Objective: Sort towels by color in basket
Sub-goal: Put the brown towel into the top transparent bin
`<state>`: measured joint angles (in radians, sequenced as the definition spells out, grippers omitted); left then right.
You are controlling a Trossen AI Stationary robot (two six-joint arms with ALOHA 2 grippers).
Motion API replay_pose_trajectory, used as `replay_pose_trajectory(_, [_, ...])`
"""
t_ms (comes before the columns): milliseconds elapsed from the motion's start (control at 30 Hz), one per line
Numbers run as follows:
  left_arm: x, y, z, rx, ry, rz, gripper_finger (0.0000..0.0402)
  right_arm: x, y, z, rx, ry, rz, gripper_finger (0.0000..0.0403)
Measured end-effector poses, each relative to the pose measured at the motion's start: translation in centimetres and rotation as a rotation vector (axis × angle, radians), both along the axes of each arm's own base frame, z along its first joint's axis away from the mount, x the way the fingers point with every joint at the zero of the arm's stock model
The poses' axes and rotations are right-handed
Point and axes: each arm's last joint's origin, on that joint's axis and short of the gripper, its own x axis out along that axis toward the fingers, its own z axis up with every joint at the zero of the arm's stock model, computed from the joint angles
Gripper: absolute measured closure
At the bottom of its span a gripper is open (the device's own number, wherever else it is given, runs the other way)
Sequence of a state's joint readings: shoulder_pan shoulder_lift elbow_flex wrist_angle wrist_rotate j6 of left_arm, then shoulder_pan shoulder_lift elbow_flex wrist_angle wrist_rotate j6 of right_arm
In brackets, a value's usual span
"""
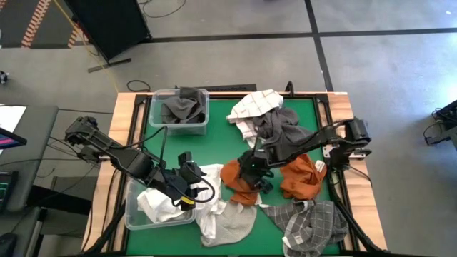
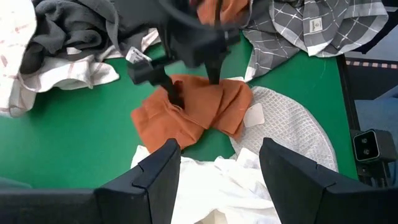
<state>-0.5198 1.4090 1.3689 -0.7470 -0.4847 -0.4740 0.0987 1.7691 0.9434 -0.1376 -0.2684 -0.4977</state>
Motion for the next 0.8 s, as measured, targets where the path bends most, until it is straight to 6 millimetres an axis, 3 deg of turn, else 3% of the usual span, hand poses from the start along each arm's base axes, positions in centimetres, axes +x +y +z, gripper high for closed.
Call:
replay_pose_trajectory(267, [0.0, 0.0, 0.0, -0.003, 0.0, 0.003, 0.0193, 1.4, -0.2, -3.5, -0.096, -0.002, -0.041, 0.004])
replay_pose_trajectory(367, [0.0, 0.0, 0.0, 0.0, 0.002, 0.003, 0.0193, 1.5, -0.5, -3.8, -0.173, -0.014, -0.061, 0.0063])
replay_pose_trajectory(533, [0.0, 0.1, 0.0, 0.002, 0.002, 0.008, 0.0193, 1.8, -1.9, -3.9, -0.204, -0.034, -0.094, 0.0163])
replay_pose_trajectory(733, [0.0, 0.1, 0.0, 0.002, 0.002, 0.008, 0.0193, 1.8, -4.5, -3.9, -0.21, -0.026, -0.155, 0.0342])
replay_pose_trajectory(800, [0.0, 0.1, 0.0, 0.003, 0.002, 0.007, 0.0193, 1.8, -5.1, -3.8, -0.212, -0.026, -0.168, 0.0353])
